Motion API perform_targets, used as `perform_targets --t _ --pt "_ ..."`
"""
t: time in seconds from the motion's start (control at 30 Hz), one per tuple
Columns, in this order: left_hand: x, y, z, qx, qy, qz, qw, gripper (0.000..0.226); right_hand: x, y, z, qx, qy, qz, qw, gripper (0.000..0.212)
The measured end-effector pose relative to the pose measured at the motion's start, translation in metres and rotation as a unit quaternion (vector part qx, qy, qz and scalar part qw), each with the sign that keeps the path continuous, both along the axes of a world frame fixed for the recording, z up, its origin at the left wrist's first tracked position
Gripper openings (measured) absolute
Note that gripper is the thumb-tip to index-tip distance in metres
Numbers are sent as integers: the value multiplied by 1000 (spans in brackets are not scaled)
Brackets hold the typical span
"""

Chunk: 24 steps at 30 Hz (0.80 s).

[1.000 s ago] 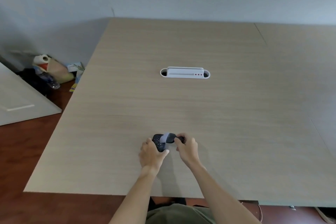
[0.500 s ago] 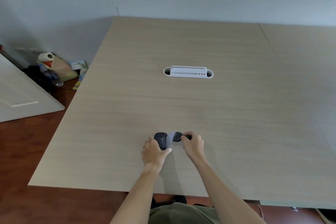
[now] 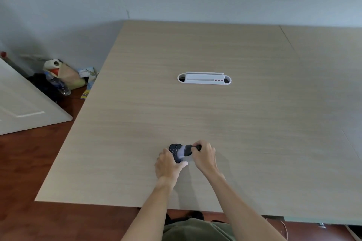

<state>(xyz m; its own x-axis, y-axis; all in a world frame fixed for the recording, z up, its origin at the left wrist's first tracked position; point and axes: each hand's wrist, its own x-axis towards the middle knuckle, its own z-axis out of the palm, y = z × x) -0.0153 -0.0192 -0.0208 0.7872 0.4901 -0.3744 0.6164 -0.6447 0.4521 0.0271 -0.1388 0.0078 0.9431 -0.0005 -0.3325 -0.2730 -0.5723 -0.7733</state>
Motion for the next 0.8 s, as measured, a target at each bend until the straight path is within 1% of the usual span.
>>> perform_targets --t 0.07,0.1,0.2,0.23,0.33,0.43,0.5,0.6,0.63,0.73,0.8 --pt "0 0 0 3 3 -4 1000 69 -2 4 -1 10 13 18 1000 18" --pt "0 1 0 6 4 -7 1000 68 -4 5 -2 -1 14 21 1000 18" --pt "-1 2 0 16 0 -14 1000 68 -9 1 -2 -57 0 -4 998 17" --pt "-1 2 0 17 -2 -15 1000 67 -9 0 0 -61 -8 -17 998 17" --pt "-2 2 0 15 -8 -14 1000 68 -3 2 2 -22 -23 -33 999 17" --pt "-2 3 1 8 -9 -10 1000 67 2 10 3 19 16 -8 1000 20" --pt "-2 3 0 7 -5 -12 1000 67 -1 12 1 -8 27 -1 1000 20" --pt "-1 4 0 13 -3 -17 1000 69 -7 3 -1 -78 21 -25 996 17" --pt "-1 4 0 15 -2 -16 1000 69 -7 -1 -1 -86 19 -34 995 18" --pt "0 3 1 18 2 -16 1000 71 -3 -8 -1 -44 9 -59 997 19" --pt "2 3 1 19 8 -20 1000 71 1 -5 -1 5 6 -47 999 19"
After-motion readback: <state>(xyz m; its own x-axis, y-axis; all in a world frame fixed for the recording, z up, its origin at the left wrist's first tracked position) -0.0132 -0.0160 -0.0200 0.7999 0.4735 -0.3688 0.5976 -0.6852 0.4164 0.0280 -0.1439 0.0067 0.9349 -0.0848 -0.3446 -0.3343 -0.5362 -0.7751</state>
